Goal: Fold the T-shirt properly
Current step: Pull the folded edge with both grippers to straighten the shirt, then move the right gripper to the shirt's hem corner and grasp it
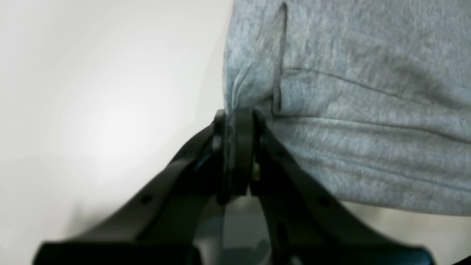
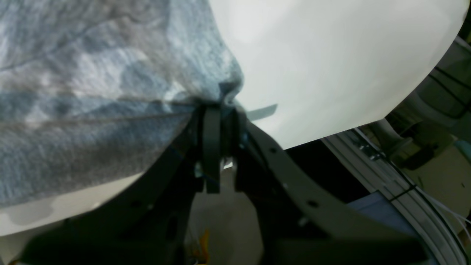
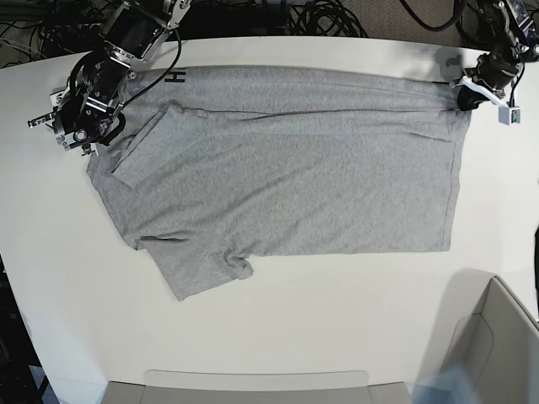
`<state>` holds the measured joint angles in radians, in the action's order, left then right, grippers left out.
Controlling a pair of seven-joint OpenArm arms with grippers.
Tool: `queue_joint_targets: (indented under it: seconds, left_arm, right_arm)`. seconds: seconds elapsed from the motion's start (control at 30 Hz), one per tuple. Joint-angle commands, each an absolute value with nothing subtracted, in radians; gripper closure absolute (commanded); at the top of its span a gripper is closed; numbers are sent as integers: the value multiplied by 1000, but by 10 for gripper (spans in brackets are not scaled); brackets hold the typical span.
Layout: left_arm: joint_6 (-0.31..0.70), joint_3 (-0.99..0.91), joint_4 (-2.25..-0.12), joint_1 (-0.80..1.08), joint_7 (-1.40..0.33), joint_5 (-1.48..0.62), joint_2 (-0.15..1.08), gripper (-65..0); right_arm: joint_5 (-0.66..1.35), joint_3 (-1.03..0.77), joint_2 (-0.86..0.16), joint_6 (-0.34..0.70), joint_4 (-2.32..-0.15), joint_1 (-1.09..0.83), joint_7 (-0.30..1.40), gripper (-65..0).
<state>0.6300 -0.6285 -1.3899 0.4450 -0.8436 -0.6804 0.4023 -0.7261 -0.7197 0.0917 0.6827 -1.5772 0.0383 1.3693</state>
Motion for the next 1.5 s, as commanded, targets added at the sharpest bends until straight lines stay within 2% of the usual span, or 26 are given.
queue_joint_targets:
  seconds: [0.0, 0.2, 0.23, 0.3, 0.43, 0.47, 0.63, 0.8, 1.3, 1.47]
  left_arm:
    - [581, -636, -1385, 470, -895, -587, 423, 0]
    - [581, -634, -1392, 473, -895, -587, 421, 0]
    - [581, -634, -1397, 473, -897, -587, 421, -16]
    - [581, -634, -1428, 473, -897, -562, 421, -67]
    - [581, -636, -1515, 473, -898, -473, 409, -210]
    - [581, -636, -1535, 473, -898, -458, 397, -233]
    - [582, -636, -1598, 472, -898, -410, 369, -236]
    - [582, -639, -1606, 466, -898, -412, 371, -236]
    - [582, -644, -1831, 466, -969, -410, 372, -236]
    - [582, -645, -1917, 463, -969, -410, 371, -236]
  right_arm:
    - [-736, -728, 87, 698, -1584, 27, 1396, 0]
    - [-734, -728, 93, 698, -1607, 21, 1371, 0]
    - [-734, -728, 93, 698, -1607, 21, 1371, 0]
    - [-734, -728, 91, 698, -1609, 25, 1371, 0]
    - [-736, -728, 88, 698, -1609, 27, 1371, 0]
    - [-736, -728, 87, 698, -1609, 27, 1371, -16]
    - [-736, -728, 88, 698, -1682, 27, 1371, -130]
    - [-734, -727, 91, 698, -1774, 28, 1371, -193]
    - [-731, -727, 91, 698, -1948, 56, 1374, -200]
    - [-733, -639, 91, 698, -2018, 111, 1374, -200]
